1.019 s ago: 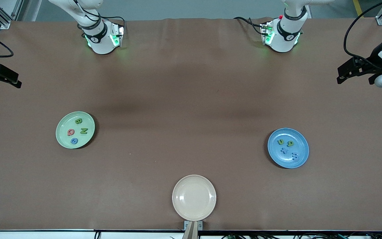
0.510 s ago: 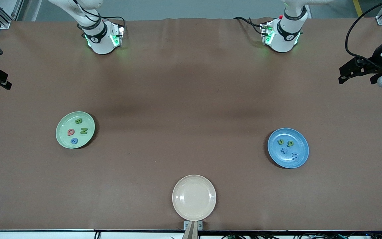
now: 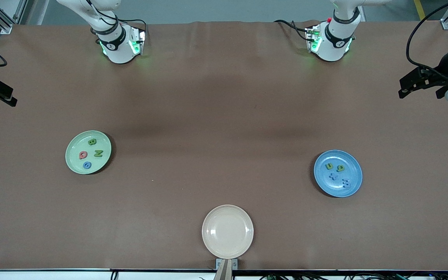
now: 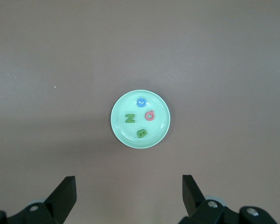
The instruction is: Sort upper and lower case letters into plates
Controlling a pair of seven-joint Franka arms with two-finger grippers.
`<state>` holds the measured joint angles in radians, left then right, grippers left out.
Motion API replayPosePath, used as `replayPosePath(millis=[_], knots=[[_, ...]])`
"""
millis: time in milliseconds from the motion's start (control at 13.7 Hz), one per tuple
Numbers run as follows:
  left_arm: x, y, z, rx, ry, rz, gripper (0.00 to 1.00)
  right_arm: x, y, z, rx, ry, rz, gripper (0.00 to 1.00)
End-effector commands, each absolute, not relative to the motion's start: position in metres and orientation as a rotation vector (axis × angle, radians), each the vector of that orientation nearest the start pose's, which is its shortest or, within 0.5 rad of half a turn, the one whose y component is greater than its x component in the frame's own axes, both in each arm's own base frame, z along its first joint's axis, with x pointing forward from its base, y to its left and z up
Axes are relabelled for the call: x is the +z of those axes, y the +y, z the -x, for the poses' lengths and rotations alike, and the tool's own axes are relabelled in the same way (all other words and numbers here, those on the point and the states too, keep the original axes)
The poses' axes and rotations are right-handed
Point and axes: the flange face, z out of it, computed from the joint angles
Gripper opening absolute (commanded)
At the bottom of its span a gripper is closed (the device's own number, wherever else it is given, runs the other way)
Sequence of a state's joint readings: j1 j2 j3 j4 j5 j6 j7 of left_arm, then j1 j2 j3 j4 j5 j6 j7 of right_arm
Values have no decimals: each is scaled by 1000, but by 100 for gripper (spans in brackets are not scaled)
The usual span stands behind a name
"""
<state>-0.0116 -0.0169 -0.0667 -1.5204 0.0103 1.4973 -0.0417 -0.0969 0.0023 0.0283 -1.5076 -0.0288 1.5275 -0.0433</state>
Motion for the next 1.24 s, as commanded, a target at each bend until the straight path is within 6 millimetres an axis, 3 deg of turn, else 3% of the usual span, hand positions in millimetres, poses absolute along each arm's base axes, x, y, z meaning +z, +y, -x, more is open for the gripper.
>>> replayPosePath(millis=[0,437,655,1165], knots=[[656,-42,-543,0,47,3145,100,653,-34,-553,-39,44,3174,100],[655,-42,-543,3,40,3150,100,661,-39,-552,-66,61,3167,100],[656,-44,-542,4,-55,3165,100,665,-41,-552,-78,66,3168,100],[657,-45,-542,2,-20,3158,100,669,-41,-553,-98,63,3167,100]])
